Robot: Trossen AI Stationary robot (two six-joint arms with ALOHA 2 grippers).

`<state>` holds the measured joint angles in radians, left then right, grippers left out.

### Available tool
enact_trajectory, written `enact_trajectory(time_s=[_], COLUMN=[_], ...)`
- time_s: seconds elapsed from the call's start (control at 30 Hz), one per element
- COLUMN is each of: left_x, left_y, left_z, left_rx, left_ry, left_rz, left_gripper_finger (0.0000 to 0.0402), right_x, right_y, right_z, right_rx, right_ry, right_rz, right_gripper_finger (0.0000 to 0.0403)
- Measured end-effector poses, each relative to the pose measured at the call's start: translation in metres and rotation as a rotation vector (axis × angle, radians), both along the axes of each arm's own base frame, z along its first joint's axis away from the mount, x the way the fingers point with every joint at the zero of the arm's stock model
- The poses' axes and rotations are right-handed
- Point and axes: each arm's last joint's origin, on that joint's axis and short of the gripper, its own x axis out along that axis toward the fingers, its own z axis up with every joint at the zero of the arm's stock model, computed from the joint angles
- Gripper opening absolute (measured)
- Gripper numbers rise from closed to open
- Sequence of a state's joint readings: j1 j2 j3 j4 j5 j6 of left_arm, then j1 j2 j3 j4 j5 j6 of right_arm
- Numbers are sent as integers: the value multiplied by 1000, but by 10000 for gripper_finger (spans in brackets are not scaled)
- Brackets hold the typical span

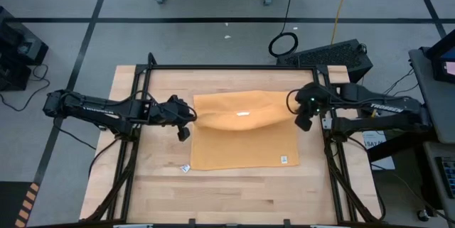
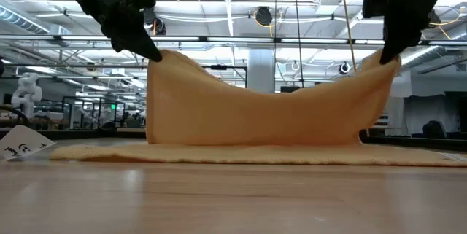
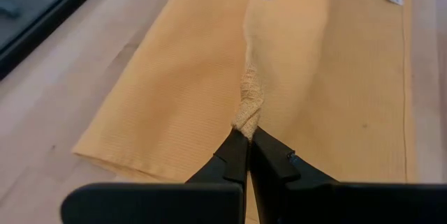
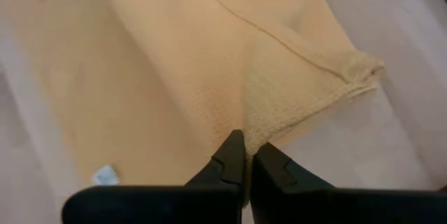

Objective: Roll towel
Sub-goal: Fold the yellow towel in

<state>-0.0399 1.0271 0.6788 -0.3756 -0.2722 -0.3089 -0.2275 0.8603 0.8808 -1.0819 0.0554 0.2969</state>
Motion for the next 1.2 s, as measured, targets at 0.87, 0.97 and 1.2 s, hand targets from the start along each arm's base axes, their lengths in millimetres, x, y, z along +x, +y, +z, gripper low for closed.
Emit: enact_trajectory(time_s=[0.87,0.97,1.2], left_x=[0,0,0], left_y=[0,-1,-10], left_z=[0,0,0], left_rx=[1,-24,-76], left_ry=[0,1,4], left_rz=[3,-28,-118], left_gripper_finger=[10,10,10], right_x=[-11,-11,-11], right_y=[29,32,36], right_z=[28,28,28], right_rx=[117,108,70], right_ry=[18,17,12], right_rz=[66,75,97], right_gripper_finger=[0,0,0])
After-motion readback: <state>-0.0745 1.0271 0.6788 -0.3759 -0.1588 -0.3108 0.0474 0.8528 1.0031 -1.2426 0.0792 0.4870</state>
